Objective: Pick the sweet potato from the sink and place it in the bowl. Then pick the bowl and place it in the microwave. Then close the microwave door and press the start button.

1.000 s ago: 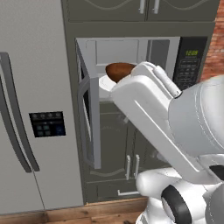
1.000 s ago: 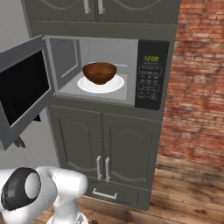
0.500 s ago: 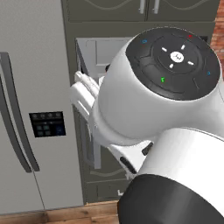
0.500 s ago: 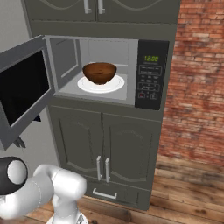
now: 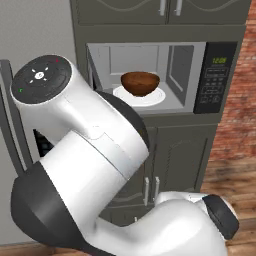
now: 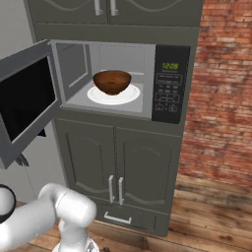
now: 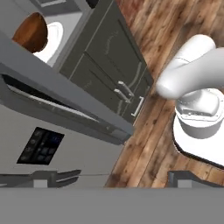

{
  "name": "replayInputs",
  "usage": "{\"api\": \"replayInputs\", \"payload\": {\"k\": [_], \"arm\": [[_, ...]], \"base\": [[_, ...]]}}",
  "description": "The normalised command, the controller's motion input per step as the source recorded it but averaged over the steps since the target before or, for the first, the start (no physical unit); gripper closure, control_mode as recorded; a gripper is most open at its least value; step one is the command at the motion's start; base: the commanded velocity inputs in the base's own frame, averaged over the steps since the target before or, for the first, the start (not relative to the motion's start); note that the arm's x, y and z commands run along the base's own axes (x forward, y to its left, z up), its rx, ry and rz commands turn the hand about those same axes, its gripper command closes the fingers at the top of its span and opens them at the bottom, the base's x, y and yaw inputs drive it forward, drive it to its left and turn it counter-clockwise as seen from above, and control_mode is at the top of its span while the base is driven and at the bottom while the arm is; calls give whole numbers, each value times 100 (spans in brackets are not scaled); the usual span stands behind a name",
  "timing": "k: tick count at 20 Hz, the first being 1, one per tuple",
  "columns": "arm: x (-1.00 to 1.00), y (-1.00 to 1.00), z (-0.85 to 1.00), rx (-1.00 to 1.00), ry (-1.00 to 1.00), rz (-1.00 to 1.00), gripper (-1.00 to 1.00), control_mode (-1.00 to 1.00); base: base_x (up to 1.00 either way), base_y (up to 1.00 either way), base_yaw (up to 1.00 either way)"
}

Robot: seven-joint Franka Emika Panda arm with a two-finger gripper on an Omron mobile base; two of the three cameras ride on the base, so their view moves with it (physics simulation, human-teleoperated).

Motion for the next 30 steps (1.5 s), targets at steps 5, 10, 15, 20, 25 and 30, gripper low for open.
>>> {"api": "replayInputs", "payload": {"k": [5, 10, 15, 20, 25, 30], "arm": [[70, 29, -82, 0, -13, -2, -100, -100], [51, 48, -54, 0, -18, 0, -100, -100], [69, 61, -7, 0, -6, -5, -100, -100], [92, 28, -4, 0, 0, -16, -100, -100], [69, 2, -14, 0, 0, -21, -100, -100], [55, -24, -2, 0, 0, -23, -100, -100]], "base": [[0, 0, 0], [0, 0, 0], [0, 0, 0], [0, 0, 0], [0, 0, 0], [0, 0, 0]]}}
